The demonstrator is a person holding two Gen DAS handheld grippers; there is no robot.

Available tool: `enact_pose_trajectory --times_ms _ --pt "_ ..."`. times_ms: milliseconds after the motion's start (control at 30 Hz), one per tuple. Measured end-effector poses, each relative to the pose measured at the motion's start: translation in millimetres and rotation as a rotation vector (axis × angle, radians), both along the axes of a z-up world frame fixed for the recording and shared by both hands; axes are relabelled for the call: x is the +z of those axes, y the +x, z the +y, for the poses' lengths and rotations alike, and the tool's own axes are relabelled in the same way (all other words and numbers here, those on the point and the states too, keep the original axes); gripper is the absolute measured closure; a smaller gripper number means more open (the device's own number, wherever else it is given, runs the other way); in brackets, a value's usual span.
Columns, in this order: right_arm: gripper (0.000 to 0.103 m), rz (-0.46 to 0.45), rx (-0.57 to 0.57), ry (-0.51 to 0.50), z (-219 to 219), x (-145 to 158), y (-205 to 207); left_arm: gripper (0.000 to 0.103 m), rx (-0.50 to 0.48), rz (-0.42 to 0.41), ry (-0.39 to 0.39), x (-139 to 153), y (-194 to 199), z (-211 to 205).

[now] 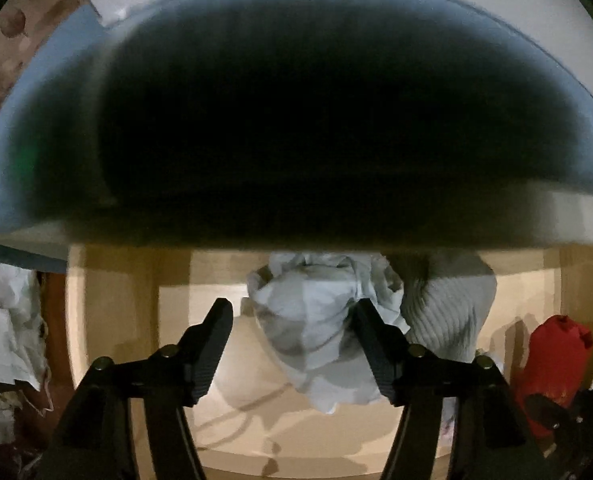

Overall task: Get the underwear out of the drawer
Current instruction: 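Grasp the white crumpled underwear with the left tool while the right holds the red sock, then lift the white underwear with the left tool and carry it to the white box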

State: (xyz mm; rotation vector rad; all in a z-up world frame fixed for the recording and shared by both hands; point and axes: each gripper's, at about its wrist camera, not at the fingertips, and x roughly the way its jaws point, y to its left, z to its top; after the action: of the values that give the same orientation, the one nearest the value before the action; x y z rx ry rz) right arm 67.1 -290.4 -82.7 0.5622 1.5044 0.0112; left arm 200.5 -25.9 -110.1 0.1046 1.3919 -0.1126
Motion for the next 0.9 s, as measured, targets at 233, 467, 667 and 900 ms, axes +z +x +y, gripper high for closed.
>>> enact_pose_trajectory --times_ms 233,467,667,900 --pt "0.066 0.001 0.0 0.005 3.9 -0.5 1.7 0.026 0.063 0.051 -0.059 -12.1 7.5 13.8" --pt "0.066 0.001 -0.002 0.005 6.5 -0.2 3.0 0.026 0.034 0.078 -0.068 -17.5 9.6 10.4" --pt "0.066 0.0 -0.004 0.005 8.7 -0.1 4.0 0.043 -0.021 0.119 -0.072 -17.1 2.3 5.1" --pt "0.066 -0.001 -0.002 0.004 9.9 -0.2 5.0 0.059 -0.07 0.191 -0.053 -17.5 -6.0 -2.9"
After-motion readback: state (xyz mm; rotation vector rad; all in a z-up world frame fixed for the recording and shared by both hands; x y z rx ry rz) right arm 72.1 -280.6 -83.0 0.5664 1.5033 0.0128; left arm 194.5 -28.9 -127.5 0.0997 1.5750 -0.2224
